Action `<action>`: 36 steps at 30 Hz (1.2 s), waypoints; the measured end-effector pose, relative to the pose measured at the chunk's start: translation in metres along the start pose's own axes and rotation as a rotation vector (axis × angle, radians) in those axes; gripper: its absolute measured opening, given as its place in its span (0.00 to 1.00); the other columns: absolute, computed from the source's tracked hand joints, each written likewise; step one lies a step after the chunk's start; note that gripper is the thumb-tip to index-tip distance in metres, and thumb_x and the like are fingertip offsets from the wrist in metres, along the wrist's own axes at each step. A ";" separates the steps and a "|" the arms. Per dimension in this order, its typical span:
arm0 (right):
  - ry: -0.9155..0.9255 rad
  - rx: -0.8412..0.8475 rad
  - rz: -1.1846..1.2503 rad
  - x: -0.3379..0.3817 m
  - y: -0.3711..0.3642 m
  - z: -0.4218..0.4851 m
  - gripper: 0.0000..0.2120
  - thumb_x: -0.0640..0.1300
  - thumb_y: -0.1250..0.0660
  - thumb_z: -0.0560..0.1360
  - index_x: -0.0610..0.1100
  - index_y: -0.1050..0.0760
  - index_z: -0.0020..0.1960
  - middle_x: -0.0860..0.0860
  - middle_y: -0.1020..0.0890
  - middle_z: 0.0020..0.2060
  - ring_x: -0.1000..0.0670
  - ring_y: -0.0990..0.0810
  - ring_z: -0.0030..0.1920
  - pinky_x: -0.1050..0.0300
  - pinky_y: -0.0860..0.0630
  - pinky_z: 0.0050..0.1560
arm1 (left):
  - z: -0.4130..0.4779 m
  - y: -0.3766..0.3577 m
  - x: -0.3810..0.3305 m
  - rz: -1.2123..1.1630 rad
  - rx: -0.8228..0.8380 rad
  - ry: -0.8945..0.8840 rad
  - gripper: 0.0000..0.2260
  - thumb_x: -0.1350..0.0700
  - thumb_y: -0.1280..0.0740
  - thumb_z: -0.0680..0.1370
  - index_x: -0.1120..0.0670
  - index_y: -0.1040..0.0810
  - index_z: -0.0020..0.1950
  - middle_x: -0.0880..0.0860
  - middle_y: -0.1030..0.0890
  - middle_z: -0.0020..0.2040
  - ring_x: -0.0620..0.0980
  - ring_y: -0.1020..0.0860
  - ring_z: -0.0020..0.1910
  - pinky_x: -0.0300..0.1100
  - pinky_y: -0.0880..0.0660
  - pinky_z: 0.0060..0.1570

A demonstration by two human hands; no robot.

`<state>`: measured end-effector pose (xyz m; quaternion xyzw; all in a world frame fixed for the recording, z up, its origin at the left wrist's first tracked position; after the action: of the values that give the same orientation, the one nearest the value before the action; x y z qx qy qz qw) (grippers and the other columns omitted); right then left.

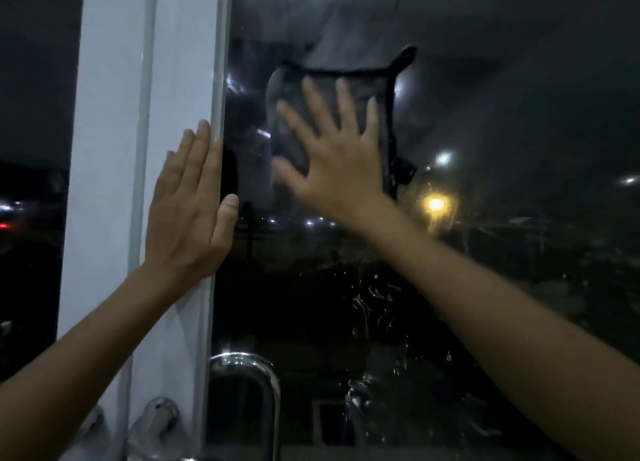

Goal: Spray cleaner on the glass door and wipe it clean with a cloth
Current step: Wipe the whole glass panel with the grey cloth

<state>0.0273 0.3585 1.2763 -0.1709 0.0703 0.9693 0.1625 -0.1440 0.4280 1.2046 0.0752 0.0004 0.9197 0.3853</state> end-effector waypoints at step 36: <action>0.082 0.030 0.078 0.043 -0.006 -0.108 0.35 0.66 0.37 0.70 0.56 0.35 0.74 0.47 0.40 0.77 0.38 0.47 0.77 0.32 0.46 0.68 | -0.026 -0.002 -0.038 -0.169 0.049 0.112 0.29 0.47 0.50 0.78 0.59 0.45 0.77 0.59 0.48 0.78 0.53 0.53 0.78 0.48 0.58 0.76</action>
<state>0.0240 0.3556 1.1598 -0.2053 0.0980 0.9658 0.1240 -0.1194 0.4043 1.1738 0.0330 0.0509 0.8864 0.4589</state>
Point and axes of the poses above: each hand's wrist, its own z-axis towards the middle knuckle, its own y-axis out of the back of the hand, x = y × z, the point moved 1 cm from there along z, towards the middle knuckle
